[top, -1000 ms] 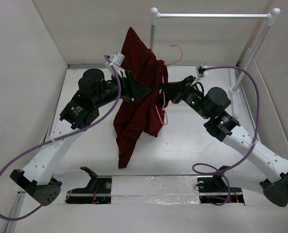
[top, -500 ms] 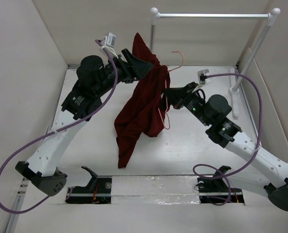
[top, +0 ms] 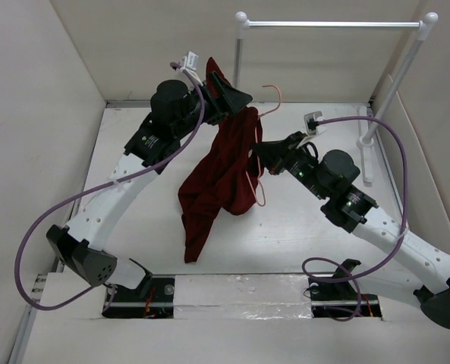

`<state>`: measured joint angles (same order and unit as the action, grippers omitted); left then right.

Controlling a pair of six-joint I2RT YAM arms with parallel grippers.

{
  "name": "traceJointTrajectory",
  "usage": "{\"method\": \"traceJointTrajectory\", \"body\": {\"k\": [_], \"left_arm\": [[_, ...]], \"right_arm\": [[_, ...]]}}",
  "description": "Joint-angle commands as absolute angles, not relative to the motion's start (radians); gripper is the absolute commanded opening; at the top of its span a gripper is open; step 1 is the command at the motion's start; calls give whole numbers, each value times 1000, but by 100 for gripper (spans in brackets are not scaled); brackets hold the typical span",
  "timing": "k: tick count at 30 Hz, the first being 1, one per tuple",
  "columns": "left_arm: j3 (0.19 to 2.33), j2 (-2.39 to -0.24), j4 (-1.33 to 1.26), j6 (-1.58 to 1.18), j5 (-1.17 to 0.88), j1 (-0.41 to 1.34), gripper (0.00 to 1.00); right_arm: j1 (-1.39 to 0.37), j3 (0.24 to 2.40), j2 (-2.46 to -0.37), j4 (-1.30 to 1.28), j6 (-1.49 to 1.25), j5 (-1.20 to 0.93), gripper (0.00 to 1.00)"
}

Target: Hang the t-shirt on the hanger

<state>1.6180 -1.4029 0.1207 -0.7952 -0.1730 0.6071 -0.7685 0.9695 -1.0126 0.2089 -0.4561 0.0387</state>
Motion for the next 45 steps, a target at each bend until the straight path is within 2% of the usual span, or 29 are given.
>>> {"method": "traceJointTrajectory", "body": {"k": [1, 5, 8, 11, 12, 14, 25, 26, 30, 33, 36, 39, 40, 41, 42, 43, 45], "left_arm": [[1649, -1431, 74, -815, -218, 606, 59], [1611, -1428, 52, -825, -187, 606, 55], [1595, -1442, 25, -837, -199, 606, 44], [1586, -1453, -35, -853, -225, 606, 24], [1586, -1453, -41, -853, -225, 606, 10], [1585, -1445, -40, -848, -216, 606, 0], [1415, -1332, -55, -870, -184, 549, 0], [1408, -1321, -57, -871, -184, 549, 0], [1390, -1302, -75, -888, -195, 529, 0], [1385, -1296, -83, -906, -196, 529, 0], [1400, -1296, -71, -913, -193, 529, 0], [1405, -1289, -75, -923, -187, 529, 0], [1404, -1287, -80, -937, -193, 529, 0], [1408, -1285, -81, -945, -198, 529, 0], [1411, -1287, -83, -953, -204, 519, 0], [1419, -1289, -84, -965, -224, 518, 0], [1431, -1293, -78, -973, -233, 518, 0]], "right_arm": [[-779, 1019, -994, 276, -434, 66, 0], [-779, 1043, -1018, 281, -423, 69, 0], [-788, 1068, -1058, 282, -419, 63, 0], [-798, 1091, -1101, 276, -416, 54, 0], [-798, 1094, -1107, 273, -414, 54, 0], [-807, 1091, -1118, 273, -416, 63, 0], [-807, 1023, -1108, 226, -474, 115, 1], [-807, 1020, -1106, 216, -479, 110, 4], [-796, 1005, -1094, 175, -495, 98, 32], [-796, 986, -1068, 150, -503, 83, 45], [-785, 970, -1023, 104, -503, 72, 56], [-738, 930, -974, 58, -520, 34, 56], [-717, 910, -965, 49, -520, 12, 50], [-706, 887, -957, 52, -515, 9, 32], [-692, 843, -951, 49, -508, -29, 5], [-677, 822, -953, 49, -506, -49, 0], [-634, 776, -962, 61, -494, -121, 0]]}}
